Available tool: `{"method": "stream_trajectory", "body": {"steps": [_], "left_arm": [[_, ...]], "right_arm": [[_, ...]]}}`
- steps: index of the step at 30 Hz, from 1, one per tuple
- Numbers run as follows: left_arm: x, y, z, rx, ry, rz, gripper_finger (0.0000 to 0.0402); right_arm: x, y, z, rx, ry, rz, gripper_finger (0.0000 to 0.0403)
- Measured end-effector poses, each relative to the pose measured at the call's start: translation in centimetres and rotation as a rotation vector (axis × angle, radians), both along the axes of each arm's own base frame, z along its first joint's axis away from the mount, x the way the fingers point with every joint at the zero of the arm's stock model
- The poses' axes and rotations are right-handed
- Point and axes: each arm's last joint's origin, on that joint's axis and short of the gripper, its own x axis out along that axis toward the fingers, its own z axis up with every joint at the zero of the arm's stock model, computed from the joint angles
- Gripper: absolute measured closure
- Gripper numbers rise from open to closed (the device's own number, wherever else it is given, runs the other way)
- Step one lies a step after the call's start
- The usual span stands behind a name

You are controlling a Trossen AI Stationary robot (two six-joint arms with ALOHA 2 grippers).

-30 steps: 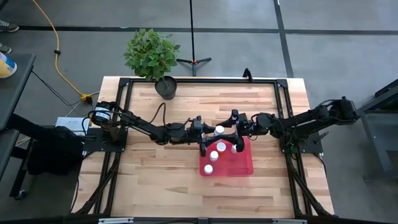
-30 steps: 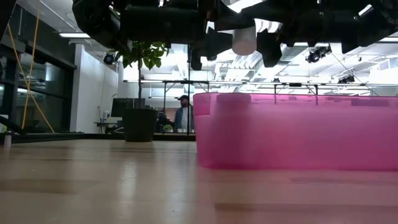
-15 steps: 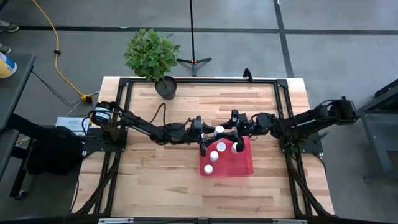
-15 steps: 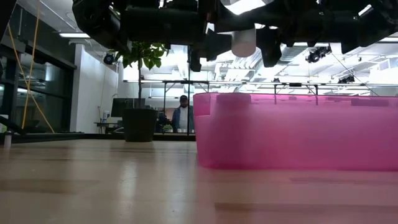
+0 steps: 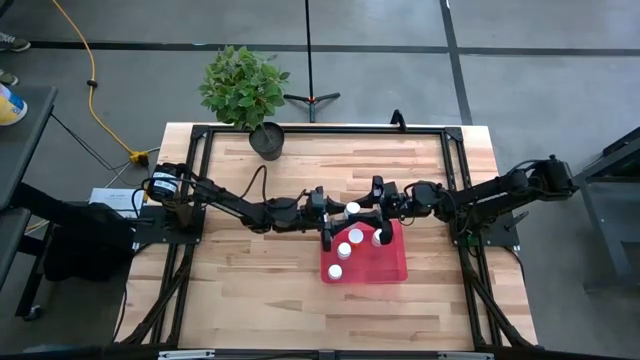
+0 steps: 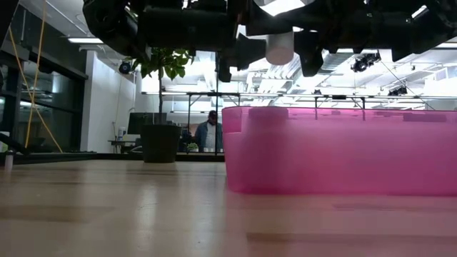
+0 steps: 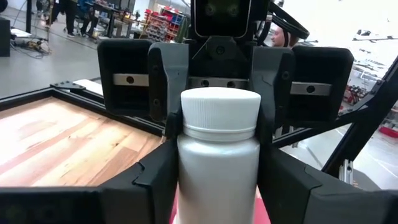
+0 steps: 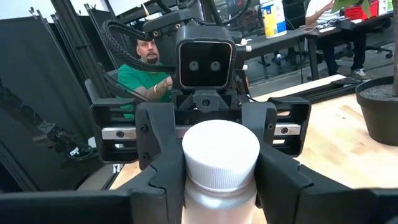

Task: Pick and place pill bottles into a basket
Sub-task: Put the white pill bottle into the pink bin

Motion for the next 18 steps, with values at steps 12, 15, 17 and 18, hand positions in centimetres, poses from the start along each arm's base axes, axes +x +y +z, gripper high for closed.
{"method": "stream_trajectory", "body": {"steps": [12, 15, 17, 18], "left_arm": [[-0.1, 0.0, 0.2, -0.01, -0.005, 0.014, 0.0043], [-0.4, -0.1, 1.4, -0.013, -0.04, -0.016, 0.0038], [-0.7, -0.1, 2.2, -0.012, -0.047, -0.037, 0.0046], [-0.9, -0.1, 2.6, -0.011, -0.04, -0.042, 0.0052]], "right_arm": [[0.0, 0.0, 0.0, -0.006, -0.001, -0.001, 0.0259], [0.0, 0.0, 0.0, -0.008, -0.001, 0.0, 0.0259], [0.0, 0.0, 0.0, -0.009, -0.006, 0.002, 0.0259], [0.0, 0.0, 0.1, -0.01, -0.009, 0.003, 0.0259]]}}
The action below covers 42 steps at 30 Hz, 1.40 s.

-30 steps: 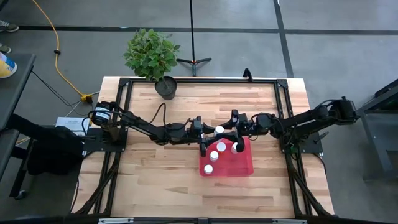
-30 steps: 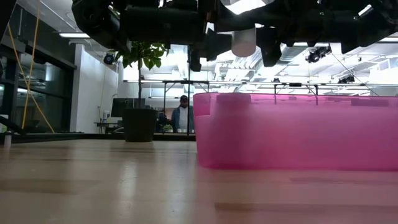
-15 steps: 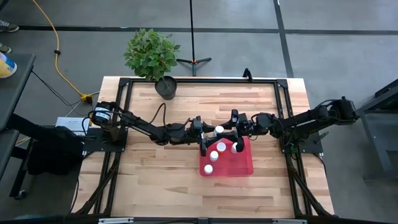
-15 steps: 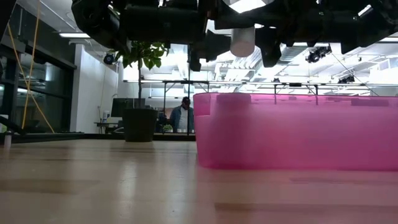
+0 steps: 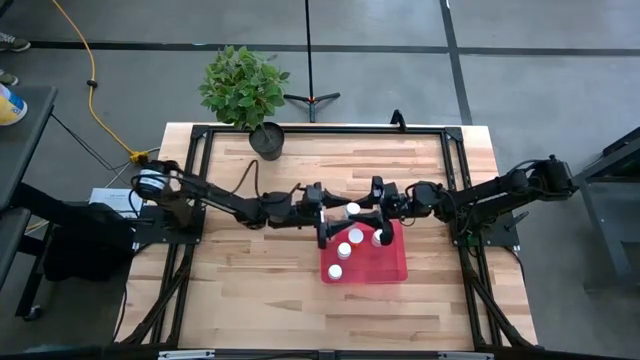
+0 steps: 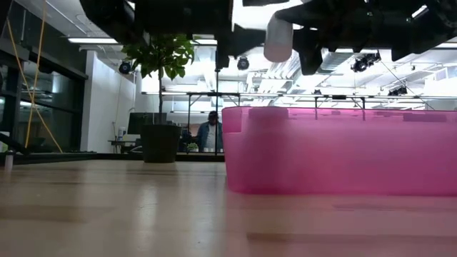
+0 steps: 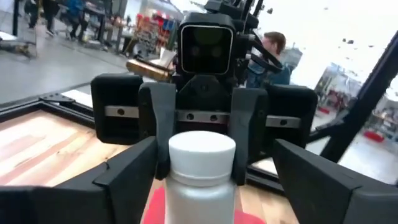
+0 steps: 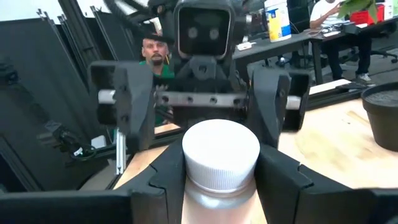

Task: Pick and place pill bottles into a basket
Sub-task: Put the white pill bottle into the pink bin

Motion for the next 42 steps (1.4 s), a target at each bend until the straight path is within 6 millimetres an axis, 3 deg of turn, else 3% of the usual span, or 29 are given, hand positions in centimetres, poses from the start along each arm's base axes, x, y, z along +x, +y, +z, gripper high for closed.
{"method": "stream_trajectory", "body": {"steps": [9, 13, 18, 28, 33, 42], "left_arm": [[-4.2, 0.3, 4.7, 0.024, 0.189, -0.073, 0.0125], [-7.3, 0.8, 7.2, 0.067, 0.244, -0.046, 0.0161], [-11.5, 0.9, 7.9, 0.123, 0.26, -0.013, 0.0218], [-21.0, 1.1, 3.8, 0.15, 0.22, 0.065, 0.0328], [-24.1, 2.2, 1.8, 0.189, 0.074, 0.108, 0.0378], [-26.6, 3.7, -3.8, 0.198, 0.028, 0.247, 0.0364]], "right_arm": [[0.0, -0.1, -0.1, 0.0, 0.008, -0.011, 0.0259], [0.0, 0.0, -0.1, 0.0, 0.008, -0.009, 0.0259], [0.0, 0.0, -0.1, 0.001, 0.008, -0.008, 0.0259], [0.0, 0.0, -0.1, 0.004, 0.007, -0.001, 0.0259], [0.0, 0.0, -0.1, 0.001, 0.007, -0.001, 0.0259], [0.0, 0.0, -0.1, 0.0, 0.014, 0.0, 0.0259]]}}
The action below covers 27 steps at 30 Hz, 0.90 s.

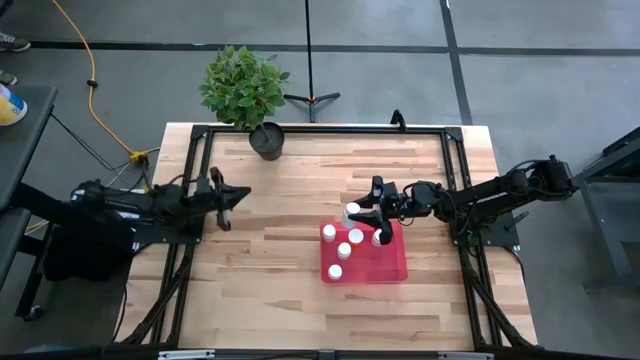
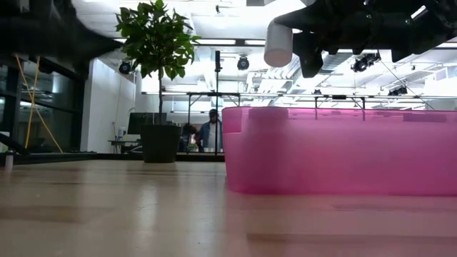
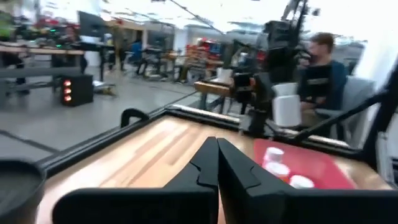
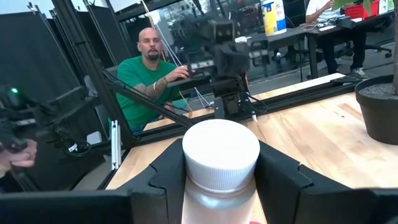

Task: Pick and place pill bottles into a basket
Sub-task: Put the white pill bottle into the pink bin

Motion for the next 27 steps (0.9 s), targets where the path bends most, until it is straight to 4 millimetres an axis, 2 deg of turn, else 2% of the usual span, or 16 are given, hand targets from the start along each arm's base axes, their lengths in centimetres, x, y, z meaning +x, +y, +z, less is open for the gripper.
{"method": "stream_trajectory", "body": {"steps": [2, 7, 14, 20, 25, 27], "left_arm": [[-0.2, 0.2, -1.1, -0.034, -0.036, 0.024, 0.0372], [-0.5, 0.4, -1.6, -0.119, -0.027, 0.028, 0.0379], [-0.5, 0.4, -1.6, -0.17, -0.046, 0.048, 0.0349], [-0.5, 0.5, -1.7, -0.177, -0.041, 0.057, 0.0379], [-0.5, 0.5, -1.8, -0.188, -0.039, 0.058, 0.0377], [-0.5, 0.6, -1.8, -0.223, -0.051, 0.092, 0.0361]], "right_arm": [[0.0, 0.0, 0.0, 0.005, 0.001, 0.0, 0.0259], [0.0, 0.0, -0.1, 0.005, 0.014, 0.0, 0.0259], [-0.1, 0.2, 0.0, 0.004, 0.005, 0.05, 0.026], [-0.2, 0.9, 0.2, -0.005, -0.001, 0.135, 0.026], [-0.4, 2.0, 0.2, -0.006, 0.001, 0.226, 0.026], [-0.5, 2.5, 0.2, -0.004, 0.002, 0.273, 0.026]]}}
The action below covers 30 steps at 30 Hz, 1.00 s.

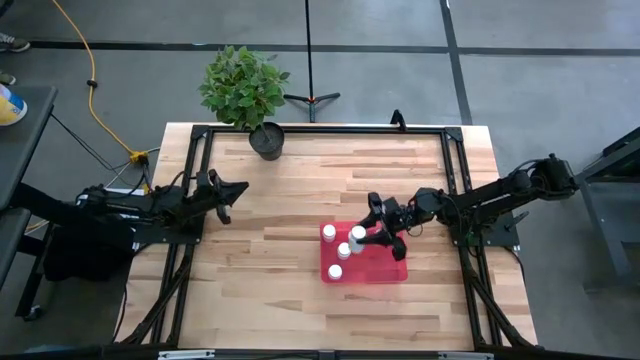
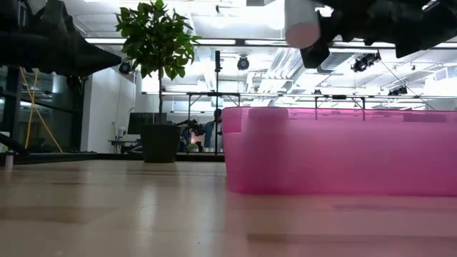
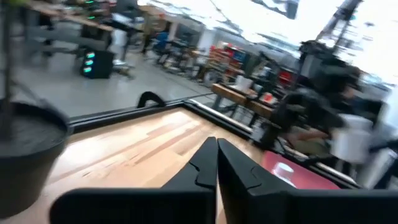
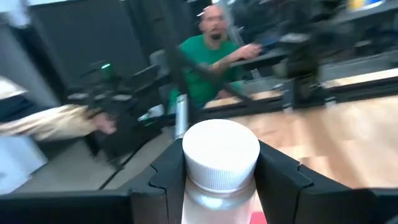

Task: Pick and place pill bottles into a basket
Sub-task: Put the white pill bottle into the pink bin

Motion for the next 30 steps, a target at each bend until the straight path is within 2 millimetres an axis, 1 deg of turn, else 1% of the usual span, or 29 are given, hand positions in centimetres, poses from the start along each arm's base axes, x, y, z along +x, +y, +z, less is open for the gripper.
{"method": "stream_trajectory", "body": {"steps": [3, 5, 7, 9, 11, 13, 16, 19, 21, 23, 28, 30], "left_arm": [[0.0, 0.1, -0.2, -0.03, 0.007, 0.042, 0.0334], [0.0, 0.1, -0.2, -0.029, 0.008, 0.048, 0.0332], [0.0, 0.1, -0.2, -0.029, 0.007, 0.049, 0.0343], [0.0, 0.1, -0.2, -0.029, 0.007, 0.049, 0.0363], [0.0, 0.1, -0.2, -0.028, 0.008, 0.049, 0.0379], [0.0, 0.1, -0.2, -0.028, 0.008, 0.048, 0.038], [0.0, 0.1, -0.2, -0.038, 0.003, 0.048, 0.0376], [-0.1, 0.2, -0.2, -0.057, -0.006, 0.057, 0.0348], [-0.1, 0.2, -0.2, -0.067, -0.01, 0.072, 0.0336], [-0.1, 0.2, -0.2, -0.068, -0.011, 0.083, 0.0337], [-0.1, 0.2, -0.2, -0.068, -0.011, 0.084, 0.0378], [-0.1, 0.2, -0.2, -0.068, -0.011, 0.084, 0.038]], "right_arm": [[-0.3, 1.0, 0.0, 0.004, 0.014, 0.098, 0.026], [-0.6, 1.6, 0.0, 0.013, 0.044, 0.134, 0.026], [-1.2, 1.8, 0.0, 0.012, 0.097, 0.148, 0.026], [-2.0, 1.7, 0.3, 0.004, 0.144, 0.151, 0.026], [-3.1, 1.5, 1.2, -0.007, 0.148, 0.155, 0.026], [-4.4, 1.3, 2.0, -0.018, 0.155, 0.164, 0.026], [-6.4, 0.8, 2.8, -0.047, 0.166, 0.102, 0.026], [-7.6, 0.5, 3.4, -0.083, 0.149, 0.018, 0.026], [-8.0, 0.5, 3.6, -0.11, 0.135, -0.022, 0.026], [-8.1, 0.6, 3.6, -0.132, 0.13, -0.05, 0.026], [-7.6, 1.0, 2.9, -0.203, 0.16, -0.102, 0.026], [-7.2, 1.3, 2.5, -0.222, 0.173, -0.118, 0.026]]}}
